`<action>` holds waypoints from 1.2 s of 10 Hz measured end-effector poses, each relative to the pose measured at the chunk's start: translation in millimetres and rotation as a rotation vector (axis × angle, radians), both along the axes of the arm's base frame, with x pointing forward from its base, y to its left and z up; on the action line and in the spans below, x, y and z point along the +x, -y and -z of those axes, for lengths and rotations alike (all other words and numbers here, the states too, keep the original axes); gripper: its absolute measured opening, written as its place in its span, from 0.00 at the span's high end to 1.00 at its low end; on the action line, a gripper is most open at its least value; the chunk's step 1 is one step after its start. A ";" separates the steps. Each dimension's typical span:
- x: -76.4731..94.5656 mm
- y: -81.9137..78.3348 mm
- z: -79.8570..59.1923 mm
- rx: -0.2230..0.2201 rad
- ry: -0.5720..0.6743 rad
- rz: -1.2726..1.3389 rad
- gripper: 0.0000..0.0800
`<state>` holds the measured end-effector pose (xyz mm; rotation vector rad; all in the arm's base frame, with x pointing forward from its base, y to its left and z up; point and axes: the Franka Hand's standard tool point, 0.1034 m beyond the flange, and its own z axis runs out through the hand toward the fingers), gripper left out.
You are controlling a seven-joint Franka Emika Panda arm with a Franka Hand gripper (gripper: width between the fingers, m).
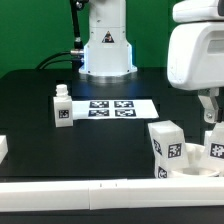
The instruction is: Assemble stool
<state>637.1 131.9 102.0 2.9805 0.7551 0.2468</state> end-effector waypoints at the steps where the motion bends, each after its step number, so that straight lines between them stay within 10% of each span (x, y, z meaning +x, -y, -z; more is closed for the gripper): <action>1: -7.8 -0.2 9.8 -0.028 -0.049 -0.013 0.19; 7: -2.6 13.0 31.7 -0.155 -0.079 -0.280 0.19; 9: -2.5 14.0 31.8 -0.148 -0.075 -0.228 0.52; 12: -2.1 15.0 31.3 -0.118 -0.059 -0.013 0.57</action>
Offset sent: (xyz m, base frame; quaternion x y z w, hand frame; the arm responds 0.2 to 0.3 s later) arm -0.0018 0.0078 -0.0232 -0.0025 0.0043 -0.1827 0.9832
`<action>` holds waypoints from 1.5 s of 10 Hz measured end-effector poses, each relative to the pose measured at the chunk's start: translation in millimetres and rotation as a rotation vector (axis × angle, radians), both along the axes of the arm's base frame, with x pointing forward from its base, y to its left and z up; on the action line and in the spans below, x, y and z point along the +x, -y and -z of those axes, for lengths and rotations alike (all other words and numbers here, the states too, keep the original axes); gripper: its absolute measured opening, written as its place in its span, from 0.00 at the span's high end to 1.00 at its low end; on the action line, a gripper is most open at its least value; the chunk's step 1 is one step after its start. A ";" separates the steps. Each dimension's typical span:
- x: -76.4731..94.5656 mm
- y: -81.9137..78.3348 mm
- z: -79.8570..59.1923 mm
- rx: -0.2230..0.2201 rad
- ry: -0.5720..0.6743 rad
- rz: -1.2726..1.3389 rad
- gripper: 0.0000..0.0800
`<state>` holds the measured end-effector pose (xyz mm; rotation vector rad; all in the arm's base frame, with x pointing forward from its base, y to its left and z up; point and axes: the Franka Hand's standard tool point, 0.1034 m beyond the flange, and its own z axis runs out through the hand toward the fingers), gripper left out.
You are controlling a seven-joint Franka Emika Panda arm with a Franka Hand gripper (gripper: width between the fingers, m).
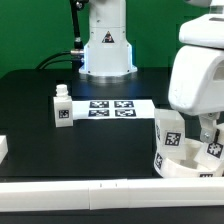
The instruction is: Assemble stool
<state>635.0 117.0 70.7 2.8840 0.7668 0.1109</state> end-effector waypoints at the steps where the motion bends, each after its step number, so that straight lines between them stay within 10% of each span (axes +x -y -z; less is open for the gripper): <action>1: 0.6 3.0 -0.2 0.007 0.009 0.071 0.57; 4: 2.8 37.0 1.6 0.098 0.017 0.514 0.57; 15: -2.0 55.9 3.8 0.260 0.135 1.747 0.57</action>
Offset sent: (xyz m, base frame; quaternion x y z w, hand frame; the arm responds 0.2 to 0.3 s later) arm 0.0006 -0.0299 -0.0085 0.1297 -0.0546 0.4122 0.9002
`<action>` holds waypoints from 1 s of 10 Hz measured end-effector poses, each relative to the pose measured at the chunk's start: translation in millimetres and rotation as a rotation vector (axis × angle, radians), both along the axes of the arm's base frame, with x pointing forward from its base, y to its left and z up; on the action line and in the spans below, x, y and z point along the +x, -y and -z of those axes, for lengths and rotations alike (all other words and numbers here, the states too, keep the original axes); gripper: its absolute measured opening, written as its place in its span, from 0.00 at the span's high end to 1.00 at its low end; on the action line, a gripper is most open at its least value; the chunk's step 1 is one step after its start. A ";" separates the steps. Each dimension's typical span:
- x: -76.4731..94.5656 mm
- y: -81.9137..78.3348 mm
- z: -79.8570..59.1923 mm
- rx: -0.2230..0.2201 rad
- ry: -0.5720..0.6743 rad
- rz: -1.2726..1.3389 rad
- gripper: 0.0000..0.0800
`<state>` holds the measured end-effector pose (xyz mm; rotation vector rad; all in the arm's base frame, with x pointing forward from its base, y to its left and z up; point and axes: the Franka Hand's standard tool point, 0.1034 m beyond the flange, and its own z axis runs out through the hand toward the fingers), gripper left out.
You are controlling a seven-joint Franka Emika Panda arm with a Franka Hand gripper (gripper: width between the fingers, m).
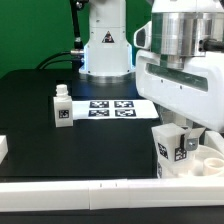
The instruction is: Assemble stool
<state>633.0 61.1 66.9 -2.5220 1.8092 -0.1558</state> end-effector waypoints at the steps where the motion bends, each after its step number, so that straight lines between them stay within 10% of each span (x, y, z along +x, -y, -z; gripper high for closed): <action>1: -1.3 0.7 -0.1 -0.003 -0.008 0.036 0.57; 2: -1.4 1.0 0.2 -0.003 -0.008 0.031 0.57; 4: -1.3 0.8 -0.1 -0.003 -0.008 0.030 0.25; 7: -21.7 20.7 -41.3 0.035 0.033 -0.051 0.20; 10: -23.9 20.6 -39.5 0.035 0.029 -0.055 0.19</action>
Offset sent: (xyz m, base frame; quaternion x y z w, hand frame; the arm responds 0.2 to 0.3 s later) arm 0.0000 0.0000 0.0000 0.0000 0.0000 0.0000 1.0000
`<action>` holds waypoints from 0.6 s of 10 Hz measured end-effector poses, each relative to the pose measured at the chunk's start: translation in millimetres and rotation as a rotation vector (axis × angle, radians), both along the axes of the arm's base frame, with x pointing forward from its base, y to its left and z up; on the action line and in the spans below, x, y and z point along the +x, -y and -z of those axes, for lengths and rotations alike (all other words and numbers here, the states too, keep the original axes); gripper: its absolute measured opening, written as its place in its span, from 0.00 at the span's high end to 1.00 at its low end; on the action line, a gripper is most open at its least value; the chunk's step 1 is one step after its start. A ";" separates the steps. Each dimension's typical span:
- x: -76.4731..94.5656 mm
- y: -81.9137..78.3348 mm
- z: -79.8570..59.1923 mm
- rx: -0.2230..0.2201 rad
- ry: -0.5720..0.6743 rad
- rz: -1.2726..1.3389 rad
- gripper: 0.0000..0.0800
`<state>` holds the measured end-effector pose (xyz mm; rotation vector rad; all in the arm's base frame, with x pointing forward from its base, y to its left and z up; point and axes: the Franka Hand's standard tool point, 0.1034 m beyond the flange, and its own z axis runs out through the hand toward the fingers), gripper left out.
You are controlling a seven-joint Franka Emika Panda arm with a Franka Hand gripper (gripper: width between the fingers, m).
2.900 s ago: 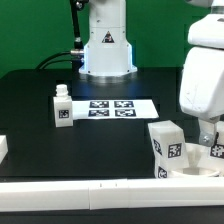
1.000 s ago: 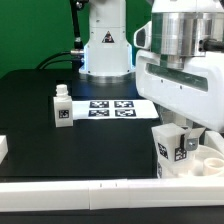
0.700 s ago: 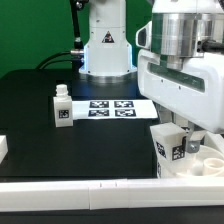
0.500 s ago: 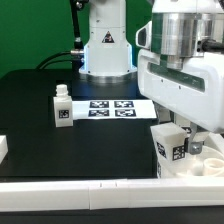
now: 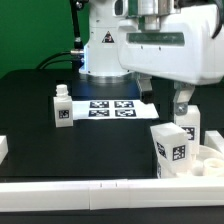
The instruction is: Assemble stool
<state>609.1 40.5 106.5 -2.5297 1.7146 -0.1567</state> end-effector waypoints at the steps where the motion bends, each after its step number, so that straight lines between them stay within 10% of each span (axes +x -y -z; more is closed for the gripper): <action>1: -0.1 0.0 0.2 0.000 0.000 0.000 0.19; 4: -8.0 8.1 1.0 -0.009 0.016 -0.065 0.19; 6: -42.1 31.0 -0.6 0.007 0.020 -0.159 0.19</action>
Offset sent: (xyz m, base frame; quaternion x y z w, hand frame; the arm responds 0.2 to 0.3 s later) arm -0.0427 -0.0225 0.0033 0.0272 0.0000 -0.0364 0.9990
